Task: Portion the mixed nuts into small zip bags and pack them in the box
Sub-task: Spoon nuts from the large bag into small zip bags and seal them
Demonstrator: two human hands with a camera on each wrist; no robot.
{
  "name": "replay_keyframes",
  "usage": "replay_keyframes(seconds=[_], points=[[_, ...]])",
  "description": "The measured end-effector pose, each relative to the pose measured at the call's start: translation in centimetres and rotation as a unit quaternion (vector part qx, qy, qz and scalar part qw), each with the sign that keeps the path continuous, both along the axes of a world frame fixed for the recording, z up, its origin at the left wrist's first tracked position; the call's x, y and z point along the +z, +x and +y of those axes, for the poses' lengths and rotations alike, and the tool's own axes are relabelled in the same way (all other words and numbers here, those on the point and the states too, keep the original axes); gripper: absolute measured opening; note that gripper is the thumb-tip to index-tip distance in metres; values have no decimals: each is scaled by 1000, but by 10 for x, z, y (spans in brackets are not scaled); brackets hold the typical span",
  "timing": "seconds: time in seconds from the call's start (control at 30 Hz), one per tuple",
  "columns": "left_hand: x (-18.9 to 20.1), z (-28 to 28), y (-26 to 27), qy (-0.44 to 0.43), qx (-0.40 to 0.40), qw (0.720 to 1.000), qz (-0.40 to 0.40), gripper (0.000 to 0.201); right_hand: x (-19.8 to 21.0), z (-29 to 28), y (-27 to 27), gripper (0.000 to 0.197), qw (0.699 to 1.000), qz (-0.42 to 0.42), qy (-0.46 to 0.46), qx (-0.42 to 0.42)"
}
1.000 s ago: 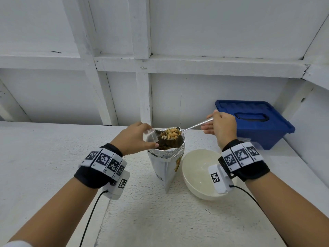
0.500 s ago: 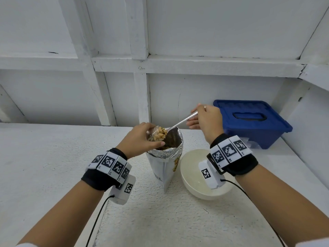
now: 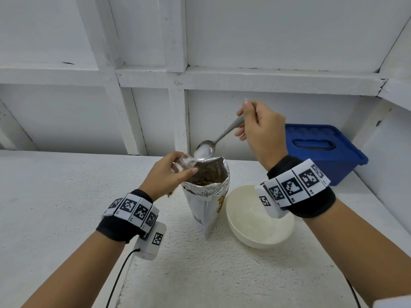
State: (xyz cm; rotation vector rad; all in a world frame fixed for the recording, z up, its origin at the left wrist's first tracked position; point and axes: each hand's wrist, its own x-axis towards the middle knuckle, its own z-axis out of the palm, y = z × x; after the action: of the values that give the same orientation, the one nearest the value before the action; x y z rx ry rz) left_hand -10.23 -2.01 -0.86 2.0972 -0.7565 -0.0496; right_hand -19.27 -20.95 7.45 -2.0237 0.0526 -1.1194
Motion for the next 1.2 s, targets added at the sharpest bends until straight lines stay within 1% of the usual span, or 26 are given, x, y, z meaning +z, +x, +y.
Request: replay_keyframes(seconds=[0.1, 0.2, 0.3, 0.4, 0.53, 0.63, 0.73, 0.9, 1.13, 1.2], points=[[0, 4, 2, 9, -1, 1000, 5, 37, -16, -9, -4, 22, 999, 27, -10, -16], [-1, 4, 2, 17, -6, 1000, 16, 36, -47, -5, -4, 24, 994, 91, -64, -6], [-2, 3, 3, 9, -12, 1000, 27, 37, -73, 6, 0, 24, 986, 116, -119, 16], [-2, 2, 4, 5, -13, 999, 33, 32, -85, 14, 2, 30, 979, 119, -166, 24], [-4, 2, 5, 4, -15, 1000, 27, 30, -89, 14, 7, 31, 975, 145, -167, 16], [-6, 1, 6, 4, -16, 999, 29, 30, -89, 17, 9, 33, 971, 196, -135, 7], [-6, 2, 6, 6, -21, 999, 29, 30, -88, 20, 7, 35, 972, 217, -90, -11], [-7, 3, 6, 7, -26, 999, 30, 33, -81, 18, 9, 38, 967, 251, 41, -26], [-5, 6, 7, 4, -31, 999, 40, 35, -74, 0, 9, 38, 946, 245, 208, -44], [-4, 6, 7, 8, -31, 999, 40, 36, -73, -6, 8, 37, 939, 242, 239, -51]])
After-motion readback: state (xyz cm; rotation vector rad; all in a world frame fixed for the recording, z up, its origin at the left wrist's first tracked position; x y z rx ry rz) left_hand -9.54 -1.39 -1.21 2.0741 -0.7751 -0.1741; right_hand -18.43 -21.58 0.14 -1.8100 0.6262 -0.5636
